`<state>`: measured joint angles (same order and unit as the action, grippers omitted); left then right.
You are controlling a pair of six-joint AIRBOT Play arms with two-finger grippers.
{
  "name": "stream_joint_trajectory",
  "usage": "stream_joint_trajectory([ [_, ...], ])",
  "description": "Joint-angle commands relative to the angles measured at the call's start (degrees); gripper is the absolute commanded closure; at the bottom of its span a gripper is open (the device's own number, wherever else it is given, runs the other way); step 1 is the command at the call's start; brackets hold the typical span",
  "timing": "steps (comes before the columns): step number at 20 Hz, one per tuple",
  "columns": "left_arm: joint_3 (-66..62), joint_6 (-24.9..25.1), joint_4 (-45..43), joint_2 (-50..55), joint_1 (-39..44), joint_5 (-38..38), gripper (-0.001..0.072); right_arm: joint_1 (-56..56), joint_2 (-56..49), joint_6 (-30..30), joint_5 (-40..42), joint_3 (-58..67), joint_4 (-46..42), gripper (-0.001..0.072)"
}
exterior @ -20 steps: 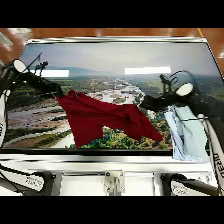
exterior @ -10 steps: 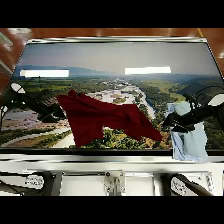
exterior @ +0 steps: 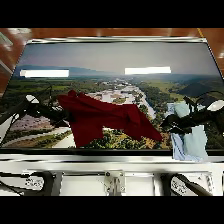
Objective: Fold the shirts.
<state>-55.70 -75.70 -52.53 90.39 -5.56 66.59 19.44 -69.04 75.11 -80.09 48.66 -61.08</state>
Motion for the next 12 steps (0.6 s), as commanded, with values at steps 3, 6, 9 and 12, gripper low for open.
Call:
stream_joint_trajectory([
  [3, 0.44, -2.32, 0.17, 0.9, 4.24, -7.96, 0.0267, -0.44, 0.02, 0.11, 1.18, -1.57, 0.15, 0.0037],
  [6, 0.42, -2.58, 0.61, 0.87, 4.26, -7.72, 0.0513, -1.07, 0.02, 0.02, 3.13, -5.53, 1.29, 0.0037],
  [9, 0.42, -0.76, 0.74, 0.76, 4.15, -5.81, 0.0666, -1.09, 0.02, -0.39, 4.15, -8.15, 1.53, 0.0037],
  [12, 0.42, 0.26, 0.7, -0.44, 4.15, -5.57, 0.0667, -1.09, 0.02, -0.46, 3.67, -9.11, 2.45, 0.0037],
])
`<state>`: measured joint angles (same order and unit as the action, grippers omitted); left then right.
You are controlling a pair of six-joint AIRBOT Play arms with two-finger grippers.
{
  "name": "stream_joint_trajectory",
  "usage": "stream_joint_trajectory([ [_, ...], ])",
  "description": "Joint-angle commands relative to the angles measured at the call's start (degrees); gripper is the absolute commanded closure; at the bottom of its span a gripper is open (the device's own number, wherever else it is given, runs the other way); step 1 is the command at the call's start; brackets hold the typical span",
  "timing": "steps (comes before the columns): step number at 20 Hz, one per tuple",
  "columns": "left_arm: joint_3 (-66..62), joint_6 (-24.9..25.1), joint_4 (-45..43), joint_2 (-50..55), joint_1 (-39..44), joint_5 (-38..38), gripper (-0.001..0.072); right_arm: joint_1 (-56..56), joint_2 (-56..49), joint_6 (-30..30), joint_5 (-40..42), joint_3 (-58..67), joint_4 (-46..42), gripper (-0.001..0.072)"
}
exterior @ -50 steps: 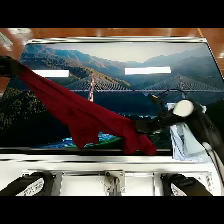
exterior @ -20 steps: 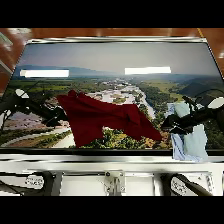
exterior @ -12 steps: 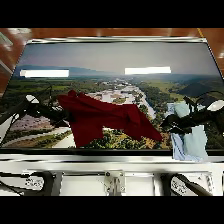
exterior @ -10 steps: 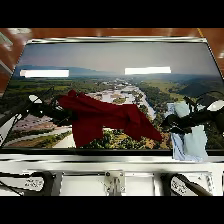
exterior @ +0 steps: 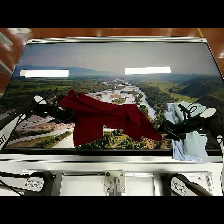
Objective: Fold the shirts.
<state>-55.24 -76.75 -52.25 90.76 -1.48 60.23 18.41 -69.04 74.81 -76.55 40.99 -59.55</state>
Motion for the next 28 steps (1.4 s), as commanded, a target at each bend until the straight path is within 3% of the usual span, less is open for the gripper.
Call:
stream_joint_trajectory([
  [1, -0.04, 1.38, 0.39, -1.38, 0.0, 0.79, 0.0667, -0.07, 0.02, -0.31, 0.28, -1.86, 1.07, 0.0037],
  [6, -0.04, 2.64, 0.39, -4.63, -0.04, 0.85, 0.0667, -0.07, 0.02, -1.29, 4.96, -4.68, 3.13, 0.0037],
  [14, -0.04, 3.28, 0.39, -7.56, -0.04, 2.4, 0.0667, -0.04, -0.57, 1.38, 10.84, -4.7, -4.87, 0.0037],
  [20, -0.04, 3.28, 0.42, -7.56, -0.04, 2.38, 0.0667, -0.07, -8.37, 1.33, 13.49, -4.7, 3.52, 0.0054],
  [22, -0.04, 3.28, 0.44, -7.56, -0.04, 2.32, 0.0667, -0.09, -10.47, 1.33, 13.38, -4.7, 6.54, 0.0249],
  [24, -0.15, 3.69, 0.44, -7.63, -0.24, 2.14, 0.0667, -0.07, -11.15, 1.33, 12.22, -4.68, 8.17, 0.0557],
  [25, -0.52, 3.76, 0.26, -7.89, -0.5, 2.16, 0.0667, -0.04, -10.91, 0.85, 10.58, -4.46, 8.41, 0.0643],
  [28, -4.57, 4.28, -0.46, -12.35, -2.29, 2.19, 0.0668, -0.02, -7.8, -8.52, 2.69, -1.75, 15.21, 0.0644],
])
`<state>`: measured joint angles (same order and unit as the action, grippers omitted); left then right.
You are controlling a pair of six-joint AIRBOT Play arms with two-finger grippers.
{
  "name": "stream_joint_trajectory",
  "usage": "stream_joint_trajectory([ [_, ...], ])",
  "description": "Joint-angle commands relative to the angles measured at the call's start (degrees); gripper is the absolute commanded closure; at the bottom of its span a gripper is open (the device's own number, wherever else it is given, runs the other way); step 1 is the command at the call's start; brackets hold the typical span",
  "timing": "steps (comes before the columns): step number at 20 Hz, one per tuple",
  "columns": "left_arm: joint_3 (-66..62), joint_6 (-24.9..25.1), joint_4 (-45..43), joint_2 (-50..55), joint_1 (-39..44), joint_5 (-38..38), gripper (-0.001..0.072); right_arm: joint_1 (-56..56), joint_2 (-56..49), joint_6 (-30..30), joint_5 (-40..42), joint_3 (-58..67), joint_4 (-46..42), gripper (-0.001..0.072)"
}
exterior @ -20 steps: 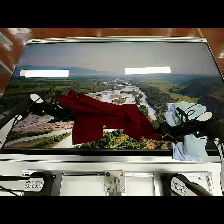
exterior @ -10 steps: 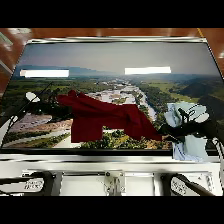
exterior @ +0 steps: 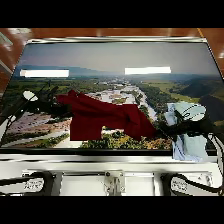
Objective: Fold the shirts.
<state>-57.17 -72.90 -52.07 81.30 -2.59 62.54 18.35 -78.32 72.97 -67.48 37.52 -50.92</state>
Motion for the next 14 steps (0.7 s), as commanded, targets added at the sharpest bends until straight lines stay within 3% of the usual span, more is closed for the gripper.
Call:
stream_joint_trajectory([
  [1, -5.16, 0.44, -0.72, -5.6, -1.81, 0.07, 0.0668, 0.07, 4.02, -9.22, -8.59, 3.61, 11.19, 0.0645],
  [4, -17.81, 0.2, -0.83, -15.78, -4.37, 0.04, 0.0668, 0.07, 14.29, -12.28, -9.62, 14.23, 23.56, 0.0645],
  [6, -29.86, -0.74, -0.9, -21.27, -7.13, -0.39, 0.0668, 0.07, 21.27, -11.58, -5.64, 25.31, 23.78, 0.0645],
  [11, -55.91, -5.92, -1.05, -27.43, -18.43, -1.97, 0.0668, 0.04, 32.22, -0.85, 8.07, 51.91, 3.63, 0.0645],
  [14, -59.34, -6.43, -1.07, -30.4, -22.49, -1.75, 0.0667, 0.04, 34.88, 6.95, 4.76, 59.23, -5.79, 0.0645],
])
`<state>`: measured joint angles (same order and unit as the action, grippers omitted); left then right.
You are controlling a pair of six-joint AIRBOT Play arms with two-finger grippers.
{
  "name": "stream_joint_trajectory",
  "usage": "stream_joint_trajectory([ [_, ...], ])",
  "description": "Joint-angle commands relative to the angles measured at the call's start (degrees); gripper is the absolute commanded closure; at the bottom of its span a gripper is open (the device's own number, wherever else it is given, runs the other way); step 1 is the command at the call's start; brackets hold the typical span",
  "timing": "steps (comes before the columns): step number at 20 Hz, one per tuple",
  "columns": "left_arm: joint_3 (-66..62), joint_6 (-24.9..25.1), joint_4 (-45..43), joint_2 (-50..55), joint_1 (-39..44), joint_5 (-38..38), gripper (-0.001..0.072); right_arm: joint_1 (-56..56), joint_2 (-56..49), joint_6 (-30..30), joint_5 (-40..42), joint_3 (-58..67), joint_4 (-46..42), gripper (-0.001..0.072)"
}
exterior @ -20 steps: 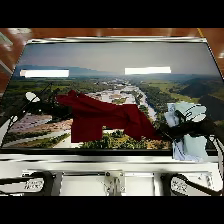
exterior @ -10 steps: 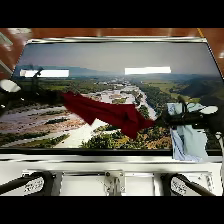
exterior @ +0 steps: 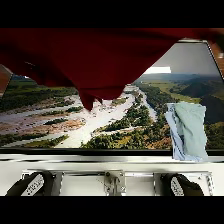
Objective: Fold the shirts.
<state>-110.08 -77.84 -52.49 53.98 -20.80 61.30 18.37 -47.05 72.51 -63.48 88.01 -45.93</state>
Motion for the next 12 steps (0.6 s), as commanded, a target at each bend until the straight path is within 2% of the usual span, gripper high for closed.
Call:
stream_joint_trajectory([
  [1, -6.43, -1.51, -0.63, -3.85, -4.79, 0.26, 0.0667, 0.02, 4.31, 7.91, -1.7, 9.53, -11.5, 0.0645],
  [3, -6.43, -1.49, -0.63, -4.9, -4.9, 0.83, 0.0667, 0.02, 5.55, 7.8, -4.37, 10.23, -11.63, 0.0645],
  [8, -6.45, -1.49, -0.83, -7.96, -4.9, 1.36, 0.0667, 0.02, 6.69, 7.69, -3.15, 15.93, -13.57, 0.0645],
  [10, -6.45, -1.51, -4.31, -8.94, -4.9, 5.42, 0.0667, 0.02, 6.69, 10.56, -6.03, 18.05, -16.96, 0.0645],
  [12, -6.27, -1.51, -9.88, -9.05, -4.9, 13.86, 0.0667, 0.02, 6.4, 14.73, -14.36, 18.16, -21.75, 0.0645],
])
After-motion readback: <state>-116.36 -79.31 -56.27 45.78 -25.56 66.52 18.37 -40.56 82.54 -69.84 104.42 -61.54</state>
